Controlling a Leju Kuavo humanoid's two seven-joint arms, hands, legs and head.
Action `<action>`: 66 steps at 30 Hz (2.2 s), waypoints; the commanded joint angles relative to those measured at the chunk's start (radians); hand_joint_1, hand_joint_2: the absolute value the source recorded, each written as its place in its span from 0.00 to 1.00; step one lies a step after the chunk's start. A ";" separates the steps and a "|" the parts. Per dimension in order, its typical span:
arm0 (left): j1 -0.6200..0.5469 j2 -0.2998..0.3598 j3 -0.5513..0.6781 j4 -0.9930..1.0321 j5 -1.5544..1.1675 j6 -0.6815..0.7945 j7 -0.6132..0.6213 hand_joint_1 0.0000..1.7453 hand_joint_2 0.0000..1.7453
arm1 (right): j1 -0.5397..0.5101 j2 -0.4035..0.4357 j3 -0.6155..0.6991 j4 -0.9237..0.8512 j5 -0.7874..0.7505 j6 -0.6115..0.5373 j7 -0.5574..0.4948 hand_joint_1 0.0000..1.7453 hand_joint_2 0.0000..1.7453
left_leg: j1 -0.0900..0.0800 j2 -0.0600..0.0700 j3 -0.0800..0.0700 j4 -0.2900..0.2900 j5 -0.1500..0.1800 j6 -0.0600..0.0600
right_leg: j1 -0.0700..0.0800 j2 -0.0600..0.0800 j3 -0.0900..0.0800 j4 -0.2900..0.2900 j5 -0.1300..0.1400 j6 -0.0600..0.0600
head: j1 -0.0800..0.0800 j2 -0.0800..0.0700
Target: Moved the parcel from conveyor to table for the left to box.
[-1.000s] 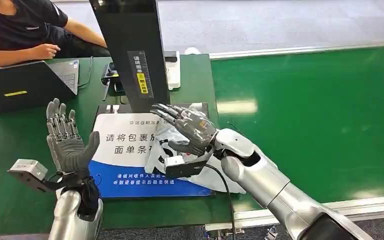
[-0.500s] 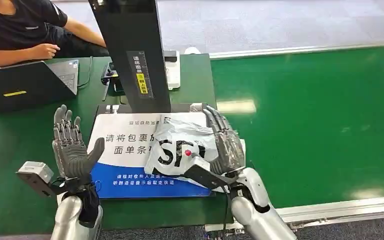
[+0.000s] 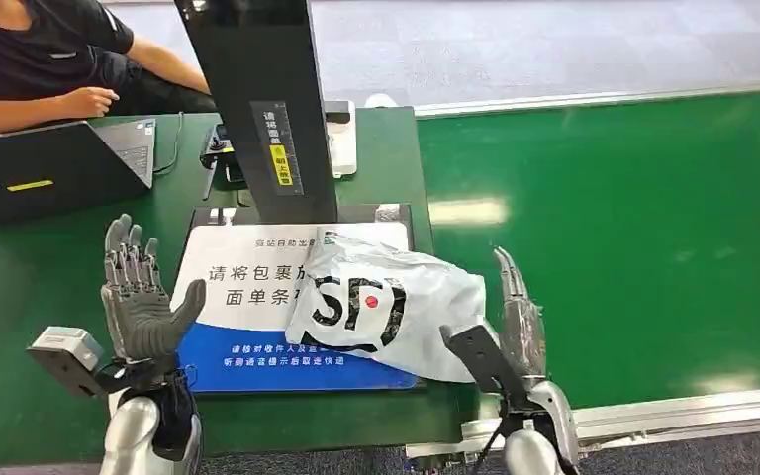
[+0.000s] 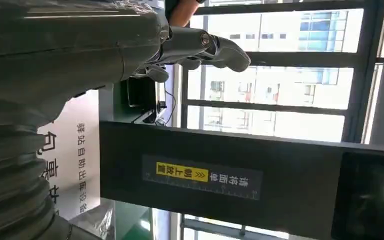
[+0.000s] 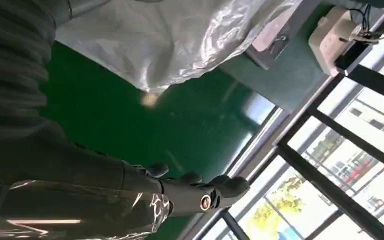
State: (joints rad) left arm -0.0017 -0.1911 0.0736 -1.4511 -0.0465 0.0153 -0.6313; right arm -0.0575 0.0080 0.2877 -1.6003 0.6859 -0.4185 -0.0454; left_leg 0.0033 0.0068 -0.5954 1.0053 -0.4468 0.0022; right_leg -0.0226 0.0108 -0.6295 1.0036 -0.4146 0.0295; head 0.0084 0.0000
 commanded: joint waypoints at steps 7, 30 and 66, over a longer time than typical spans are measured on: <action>-0.048 -0.018 0.031 0.055 -0.003 -0.028 0.006 0.00 1.00 | 0.015 -0.007 -0.192 0.132 -0.225 0.330 0.058 0.00 1.00 | 0.000 -0.002 0.002 -0.001 0.000 -0.001 | 0.001 -0.002 0.002 -0.001 0.000 -0.001 | 0.000 0.000; -0.063 -0.028 0.043 0.069 -0.002 -0.041 0.004 0.00 1.00 | -0.118 -0.120 -0.216 0.320 -0.238 0.621 -0.007 0.00 1.00 | 0.000 -0.002 0.005 -0.002 0.000 0.000 | 0.001 -0.003 0.005 -0.002 0.000 -0.002 | 0.000 0.000; -0.073 -0.014 0.004 0.129 0.003 -0.034 0.000 0.00 1.00 | -0.256 -0.088 -0.165 0.782 -0.188 0.707 -0.049 0.00 1.00 | 0.001 0.001 0.012 -0.003 0.000 -0.002 | 0.002 0.001 0.010 -0.003 0.001 -0.003 | 0.000 0.000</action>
State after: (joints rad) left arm -0.0511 -0.2174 0.0835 -1.3928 -0.0450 -0.0210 -0.6321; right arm -0.3115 -0.0896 0.0916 -0.9632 0.4932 0.2876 -0.1060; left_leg 0.0033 0.0110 -0.5871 1.0053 -0.4482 0.0009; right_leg -0.0225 0.0152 -0.6232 1.0033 -0.4147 0.0293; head 0.0084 0.0000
